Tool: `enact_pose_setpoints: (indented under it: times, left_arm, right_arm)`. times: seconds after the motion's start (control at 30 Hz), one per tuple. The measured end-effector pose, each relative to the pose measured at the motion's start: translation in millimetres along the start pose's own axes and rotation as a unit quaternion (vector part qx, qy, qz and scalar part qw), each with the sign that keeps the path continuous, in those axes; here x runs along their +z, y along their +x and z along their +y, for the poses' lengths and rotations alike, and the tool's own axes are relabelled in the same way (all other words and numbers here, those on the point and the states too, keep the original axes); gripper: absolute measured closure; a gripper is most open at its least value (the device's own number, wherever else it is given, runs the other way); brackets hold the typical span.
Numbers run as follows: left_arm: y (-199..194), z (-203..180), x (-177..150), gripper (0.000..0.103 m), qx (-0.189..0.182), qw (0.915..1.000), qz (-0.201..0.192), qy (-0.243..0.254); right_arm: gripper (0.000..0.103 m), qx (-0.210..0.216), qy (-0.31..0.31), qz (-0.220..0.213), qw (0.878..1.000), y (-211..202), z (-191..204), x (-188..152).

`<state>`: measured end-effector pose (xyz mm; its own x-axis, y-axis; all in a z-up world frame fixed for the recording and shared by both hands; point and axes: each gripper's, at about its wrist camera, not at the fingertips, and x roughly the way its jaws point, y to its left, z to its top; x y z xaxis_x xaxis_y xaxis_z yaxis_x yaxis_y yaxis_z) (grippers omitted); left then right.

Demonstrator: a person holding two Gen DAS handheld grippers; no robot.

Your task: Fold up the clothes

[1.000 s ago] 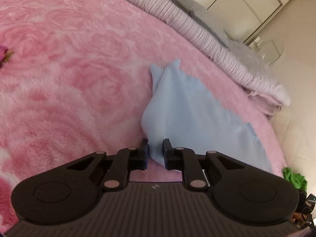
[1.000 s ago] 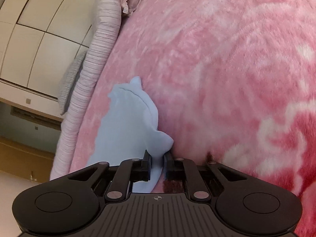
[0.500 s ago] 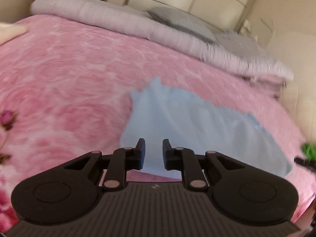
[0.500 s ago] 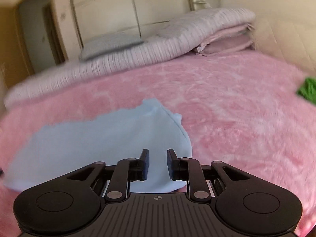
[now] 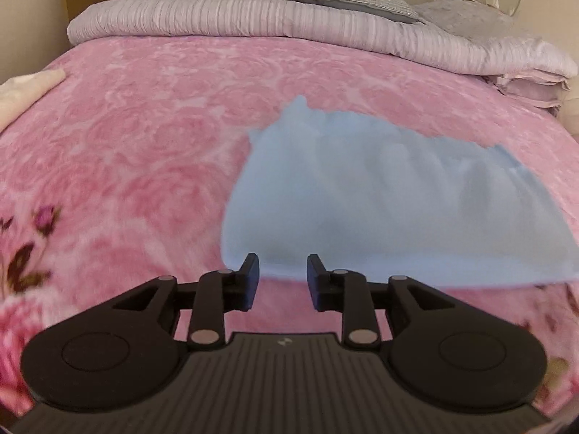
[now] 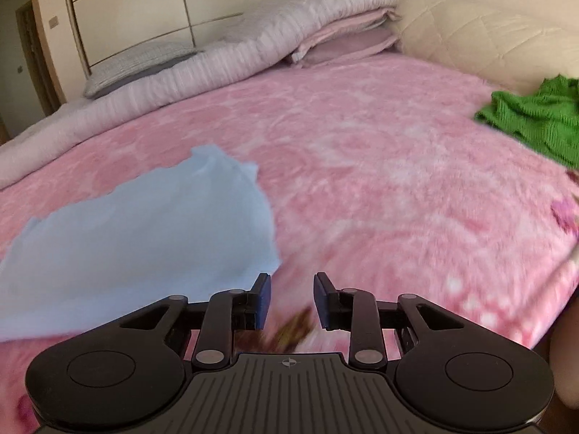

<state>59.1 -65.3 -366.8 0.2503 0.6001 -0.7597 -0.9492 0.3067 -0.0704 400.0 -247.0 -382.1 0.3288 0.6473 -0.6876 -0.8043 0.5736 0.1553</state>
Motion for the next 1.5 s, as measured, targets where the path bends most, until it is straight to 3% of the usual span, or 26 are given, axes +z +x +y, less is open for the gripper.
enact_pose_setpoints:
  times: [0.23, 0.53, 0.73, 1.13, 1.5]
  left_arm:
    - [-52.3, -26.3, -32.0, 0.076, -0.005, 0.9995, 0.012, 0.029]
    - [-136.6, -32.9, -57.2, 0.070, -0.003, 0.9987, -0.030, 0.042]
    - [-168.9, -32.3, -71.2, 0.069, 0.004, 0.9974, -0.048, 0.053]
    - [-196.6, -14.2, -83.9, 0.063, 0.007, 0.9961, -0.076, 0.044]
    - [-185.1, 1.9, -83.7, 0.062, -0.024, 0.9967, -0.075, 0.019]
  right_arm:
    - [0.073, 0.033, 0.008, 0.044, 0.998, -51.7, 16.2, -26.1]
    - [0.072, 0.065, -0.028, 0.032, 0.997, -116.7, 42.5, -54.0]
    - [0.071, 0.080, -0.045, 0.022, 0.996, -145.6, 52.2, -68.9]
    - [0.069, 0.066, -0.087, 0.007, 0.994, -171.0, 81.1, -76.5]
    - [0.067, 0.030, -0.114, 0.000, 0.993, -174.3, 92.8, -72.2]
